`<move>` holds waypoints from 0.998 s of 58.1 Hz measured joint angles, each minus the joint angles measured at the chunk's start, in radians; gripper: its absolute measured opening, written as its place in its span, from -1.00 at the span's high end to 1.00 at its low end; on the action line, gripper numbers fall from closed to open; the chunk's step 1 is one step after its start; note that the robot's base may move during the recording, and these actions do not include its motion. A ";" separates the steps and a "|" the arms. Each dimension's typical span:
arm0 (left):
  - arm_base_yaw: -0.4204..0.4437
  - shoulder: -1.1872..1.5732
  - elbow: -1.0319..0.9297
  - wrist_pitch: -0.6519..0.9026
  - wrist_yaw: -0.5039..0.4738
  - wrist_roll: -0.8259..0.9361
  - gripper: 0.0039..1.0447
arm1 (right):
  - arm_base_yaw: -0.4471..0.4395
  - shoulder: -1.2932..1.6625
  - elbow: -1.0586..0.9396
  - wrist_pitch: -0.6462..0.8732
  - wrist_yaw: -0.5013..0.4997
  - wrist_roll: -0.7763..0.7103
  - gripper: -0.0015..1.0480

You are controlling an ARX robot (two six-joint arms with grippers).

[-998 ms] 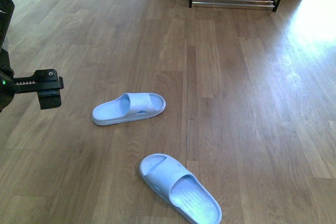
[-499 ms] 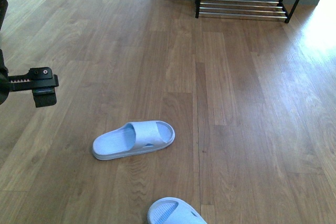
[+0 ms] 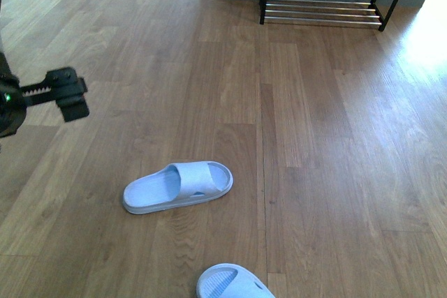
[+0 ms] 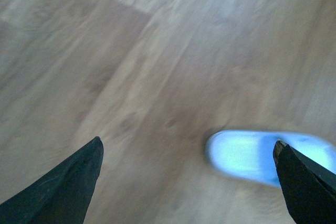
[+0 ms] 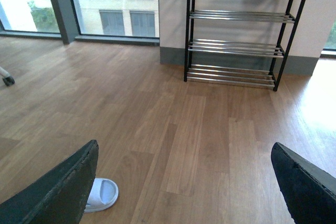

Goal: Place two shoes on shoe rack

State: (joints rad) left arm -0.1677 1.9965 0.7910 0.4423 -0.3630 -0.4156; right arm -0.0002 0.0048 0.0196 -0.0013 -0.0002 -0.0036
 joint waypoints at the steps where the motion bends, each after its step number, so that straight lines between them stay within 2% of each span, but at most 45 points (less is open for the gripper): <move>1: 0.000 0.006 0.011 0.005 0.026 -0.004 -0.83 | 0.000 0.000 0.000 0.000 0.000 0.000 -0.82; 7: -0.012 0.085 0.134 -0.095 0.145 -0.006 -0.83 | 0.000 0.000 0.000 0.000 0.000 0.000 -0.82; 13: -0.028 0.197 0.280 -0.231 0.199 0.041 -0.83 | 0.000 0.000 0.000 0.000 0.000 0.000 -0.82; 19: -0.035 0.307 0.430 -0.338 0.210 0.130 -0.83 | 0.000 0.000 0.000 0.000 0.000 0.000 -0.82; 27: -0.029 0.493 0.697 -0.497 0.212 0.343 -0.83 | 0.000 0.000 0.000 0.000 0.000 0.000 -0.82; 29: -0.025 0.566 0.800 -0.552 0.238 0.444 -0.83 | 0.000 0.000 0.000 0.000 0.000 0.000 -0.82; 37: -0.024 0.748 1.038 -0.665 0.278 0.664 -0.83 | 0.000 0.000 0.000 0.000 0.000 0.000 -0.82; 41: -0.027 0.823 1.140 -0.733 0.337 0.739 -0.83 | 0.000 0.000 0.000 0.000 0.000 0.000 -0.82; 51: -0.053 0.986 1.385 -0.888 0.375 0.886 -0.83 | 0.000 0.000 0.000 0.000 0.000 0.000 -0.82; 58: -0.075 1.182 1.708 -1.059 0.394 1.027 -0.83 | 0.000 0.000 0.000 0.000 0.000 0.000 -0.82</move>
State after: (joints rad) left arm -0.2424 3.1783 2.4992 -0.6163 0.0315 0.6113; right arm -0.0002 0.0048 0.0196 -0.0013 0.0002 -0.0036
